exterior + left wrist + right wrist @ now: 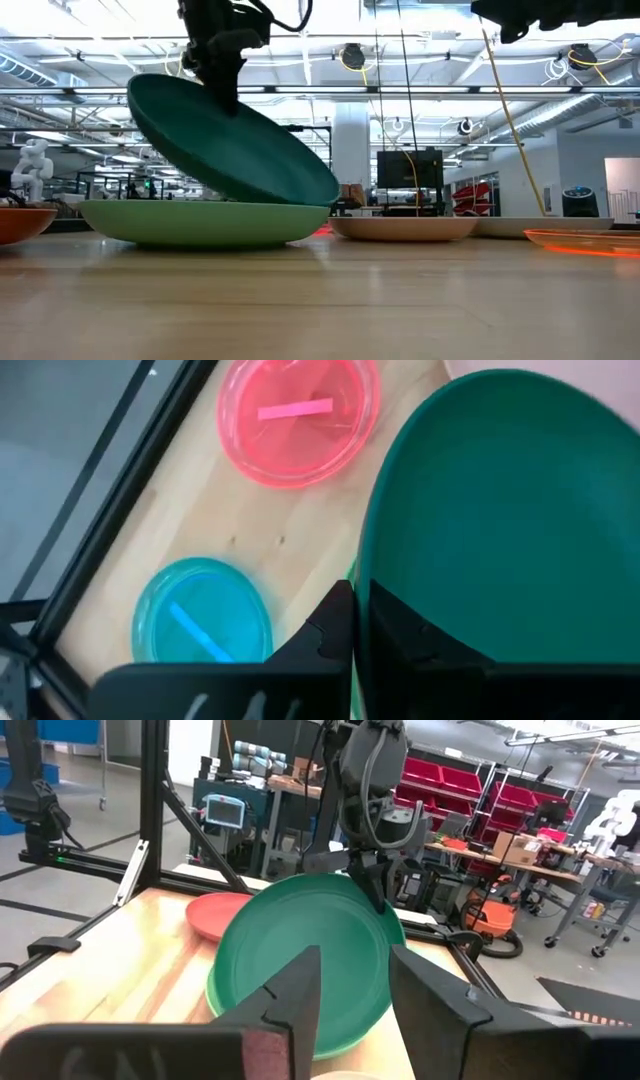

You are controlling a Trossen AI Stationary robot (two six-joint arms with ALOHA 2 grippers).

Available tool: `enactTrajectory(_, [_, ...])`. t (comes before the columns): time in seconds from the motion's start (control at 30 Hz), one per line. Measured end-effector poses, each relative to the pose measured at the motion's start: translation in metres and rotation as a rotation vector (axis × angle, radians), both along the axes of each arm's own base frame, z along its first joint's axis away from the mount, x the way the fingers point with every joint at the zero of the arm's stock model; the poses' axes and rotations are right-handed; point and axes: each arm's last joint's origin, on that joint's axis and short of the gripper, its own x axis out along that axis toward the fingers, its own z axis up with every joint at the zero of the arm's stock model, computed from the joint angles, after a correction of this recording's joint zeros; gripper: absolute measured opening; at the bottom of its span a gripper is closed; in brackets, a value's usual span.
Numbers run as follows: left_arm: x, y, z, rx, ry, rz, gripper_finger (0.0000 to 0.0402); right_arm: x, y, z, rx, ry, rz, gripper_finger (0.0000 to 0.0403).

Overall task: Stack plastic plates
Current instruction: Stack the green plate on top of the light green plate, then stack the orange plate on top of the dark green plate

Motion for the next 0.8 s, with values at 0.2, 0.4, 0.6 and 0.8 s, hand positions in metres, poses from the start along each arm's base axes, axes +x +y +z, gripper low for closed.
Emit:
enactTrajectory(0.2, [0.0004,-0.0012,0.0003,-0.001,-0.007,0.000,0.0050,0.0000,0.0000,-0.0002,0.000,0.002,0.000,0.0114])
enactTrajectory(0.4, [-0.0007,-0.0012,-0.0001,-0.007,0.000,0.012,0.0055,0.0000,0.0000,-0.0002,0.000,0.002,0.000,0.0114])
enactTrajectory(0.6, [-0.0011,-0.0014,-0.0002,-0.011,-0.002,0.023,0.0057,0.0000,0.0000,-0.0002,0.000,0.002,0.000,0.0114])
enactTrajectory(0.8, [-0.0008,-0.0076,-0.0002,-0.009,0.004,-0.003,0.0057,0.0000,0.0000,-0.0002,0.000,0.002,0.000,0.0114])
